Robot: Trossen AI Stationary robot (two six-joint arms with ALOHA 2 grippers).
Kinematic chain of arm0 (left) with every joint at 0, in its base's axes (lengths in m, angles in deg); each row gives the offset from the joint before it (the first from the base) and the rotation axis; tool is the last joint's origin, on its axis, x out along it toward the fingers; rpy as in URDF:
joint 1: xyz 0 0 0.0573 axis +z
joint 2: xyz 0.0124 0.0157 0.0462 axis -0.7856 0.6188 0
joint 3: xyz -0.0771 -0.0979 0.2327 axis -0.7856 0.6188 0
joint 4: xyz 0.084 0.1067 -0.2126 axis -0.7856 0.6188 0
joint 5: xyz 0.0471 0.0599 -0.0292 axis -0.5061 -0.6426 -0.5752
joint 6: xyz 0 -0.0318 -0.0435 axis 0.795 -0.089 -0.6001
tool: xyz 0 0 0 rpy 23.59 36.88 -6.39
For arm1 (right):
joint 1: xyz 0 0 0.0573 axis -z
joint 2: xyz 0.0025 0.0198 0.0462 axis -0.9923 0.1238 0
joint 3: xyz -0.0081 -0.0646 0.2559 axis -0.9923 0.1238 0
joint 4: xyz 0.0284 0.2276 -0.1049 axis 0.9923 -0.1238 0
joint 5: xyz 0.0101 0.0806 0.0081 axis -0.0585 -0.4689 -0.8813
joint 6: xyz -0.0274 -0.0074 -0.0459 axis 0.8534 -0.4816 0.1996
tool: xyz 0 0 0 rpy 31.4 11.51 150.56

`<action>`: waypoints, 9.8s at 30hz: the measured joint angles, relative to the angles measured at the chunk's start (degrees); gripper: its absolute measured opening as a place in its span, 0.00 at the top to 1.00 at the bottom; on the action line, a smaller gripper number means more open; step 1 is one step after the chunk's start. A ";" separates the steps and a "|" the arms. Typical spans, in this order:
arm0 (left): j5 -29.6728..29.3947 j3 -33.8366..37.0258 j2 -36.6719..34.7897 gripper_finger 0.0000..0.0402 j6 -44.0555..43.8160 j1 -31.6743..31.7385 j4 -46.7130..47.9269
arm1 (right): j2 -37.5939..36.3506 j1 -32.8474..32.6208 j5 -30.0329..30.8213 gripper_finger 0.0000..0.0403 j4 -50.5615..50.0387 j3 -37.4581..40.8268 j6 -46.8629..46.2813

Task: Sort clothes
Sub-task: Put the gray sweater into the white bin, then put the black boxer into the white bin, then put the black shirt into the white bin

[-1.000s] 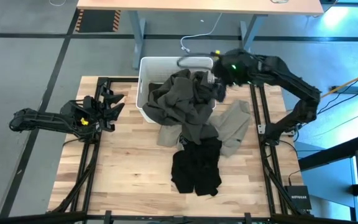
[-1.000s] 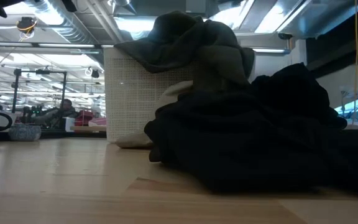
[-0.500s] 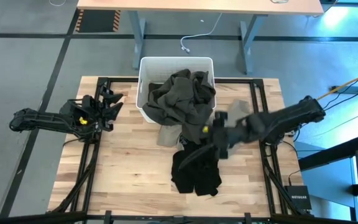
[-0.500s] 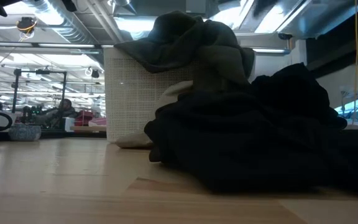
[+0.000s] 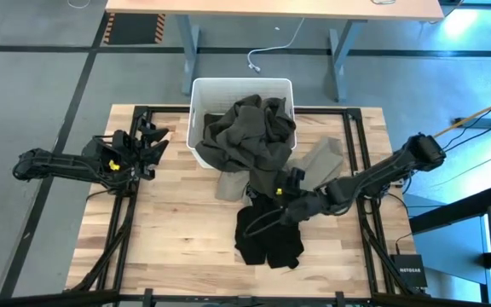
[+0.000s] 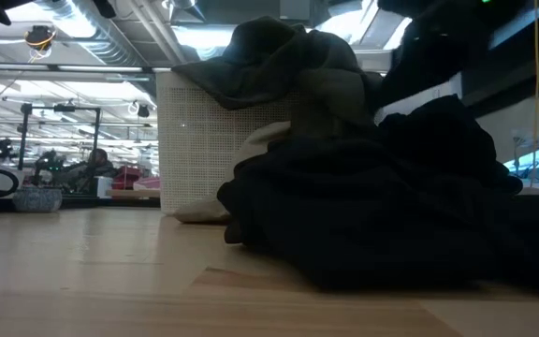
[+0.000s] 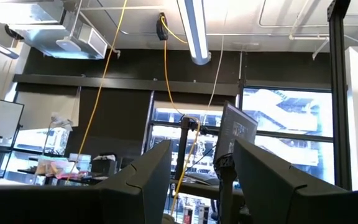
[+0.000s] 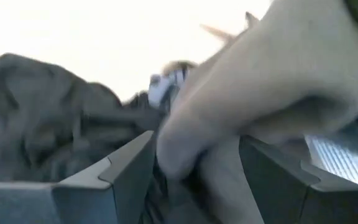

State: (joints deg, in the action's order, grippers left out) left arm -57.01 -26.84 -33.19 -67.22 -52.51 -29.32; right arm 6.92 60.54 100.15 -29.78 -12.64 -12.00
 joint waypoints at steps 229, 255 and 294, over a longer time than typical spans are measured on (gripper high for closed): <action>-2.14 -0.02 0.34 0.58 -1.53 -0.02 1.48 | 15.74 17.90 -30.21 0.34 -62.34 -71.32 18.25; -2.95 -0.02 0.34 0.58 -3.03 0.03 1.20 | 16.09 6.35 -36.08 0.34 12.76 -0.32 19.31; -2.95 -0.02 0.78 0.58 -3.42 0.00 0.02 | 0.70 9.74 -29.55 0.92 -8.07 -24.99 25.48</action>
State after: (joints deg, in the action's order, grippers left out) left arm -59.96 -26.86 -32.41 -70.64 -52.51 -29.30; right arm 7.62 70.27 70.60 -37.85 -37.63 13.49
